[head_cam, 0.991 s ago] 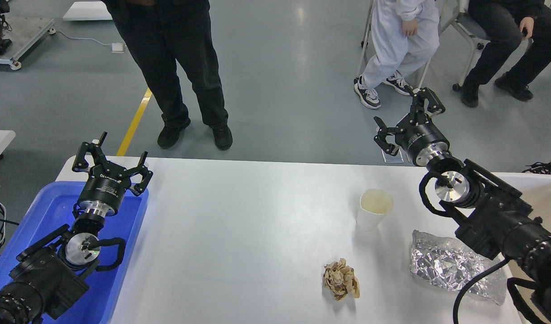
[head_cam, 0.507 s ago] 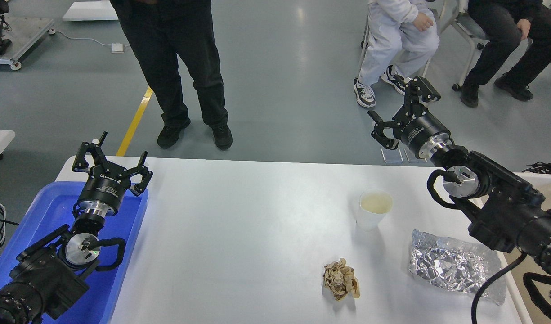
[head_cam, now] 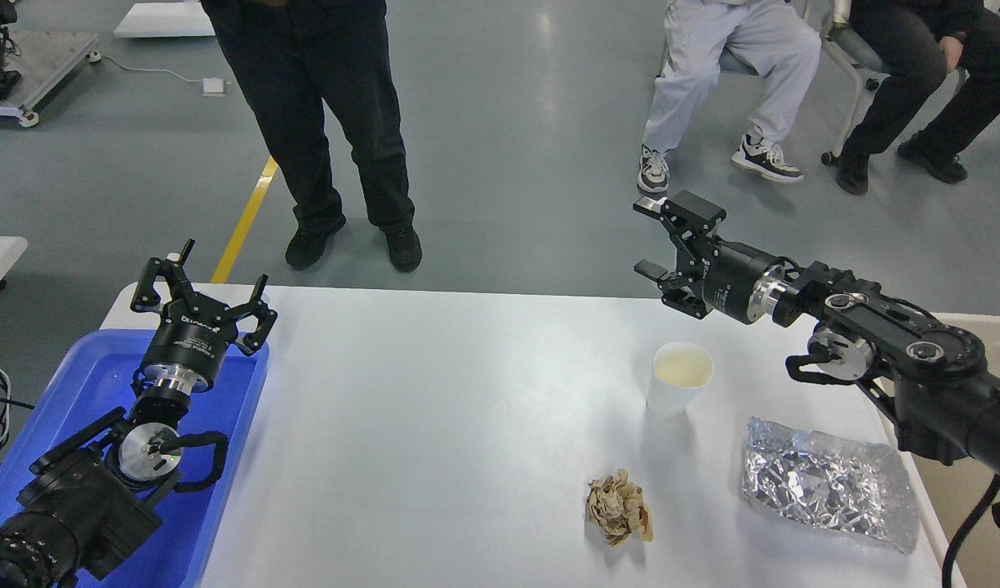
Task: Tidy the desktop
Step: 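Swing the right gripper open toward the white paper cup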
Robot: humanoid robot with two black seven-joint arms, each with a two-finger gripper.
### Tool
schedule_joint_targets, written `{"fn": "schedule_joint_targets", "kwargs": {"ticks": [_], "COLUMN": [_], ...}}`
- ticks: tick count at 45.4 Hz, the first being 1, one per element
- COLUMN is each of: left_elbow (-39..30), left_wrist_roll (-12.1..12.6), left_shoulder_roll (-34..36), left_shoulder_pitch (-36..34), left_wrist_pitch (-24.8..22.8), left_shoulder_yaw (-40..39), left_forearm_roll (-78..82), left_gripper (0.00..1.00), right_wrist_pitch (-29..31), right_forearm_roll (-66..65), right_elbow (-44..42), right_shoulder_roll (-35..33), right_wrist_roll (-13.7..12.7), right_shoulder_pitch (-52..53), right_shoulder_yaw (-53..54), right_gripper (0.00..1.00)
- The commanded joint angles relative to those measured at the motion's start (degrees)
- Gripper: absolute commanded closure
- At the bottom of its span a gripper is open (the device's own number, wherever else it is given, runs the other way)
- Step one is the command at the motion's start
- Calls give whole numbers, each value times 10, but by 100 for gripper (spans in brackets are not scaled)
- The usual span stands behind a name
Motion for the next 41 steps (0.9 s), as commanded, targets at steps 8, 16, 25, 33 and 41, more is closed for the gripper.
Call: {"fn": "schedule_joint_targets", "kwargs": {"ticks": [8,16,25,33,41], "left_elbow": [0,0,0,0,0], "left_wrist_roll": [0,0,0,0,0], "left_shoulder_roll": [0,0,0,0,0], "left_shoulder_pitch": [-1,-1,-1,-1,0], "left_wrist_pitch": [0,0,0,0,0], "left_shoulder_yaw": [0,0,0,0,0], "left_forearm_roll": [-1,-1,-1,0,-1], "left_gripper": [0,0,0,0,0], "right_wrist_pitch": [-14,-80,-137,-142,-154], "right_forearm_roll": [-233,-249,-248,-248,-248], "right_elbow": [-4,-44,-80,-81,-81], "right_shoulder_roll": [-35,-36,-30,-30,-31], "right_wrist_roll": [4,18,61,65,68], "right_shoulder_pitch": [16,36,41,35,31], "right_shoulder_yaw": [-73,-188,-279,-281,-307], "right_gripper": [0,0,0,0,0]}}
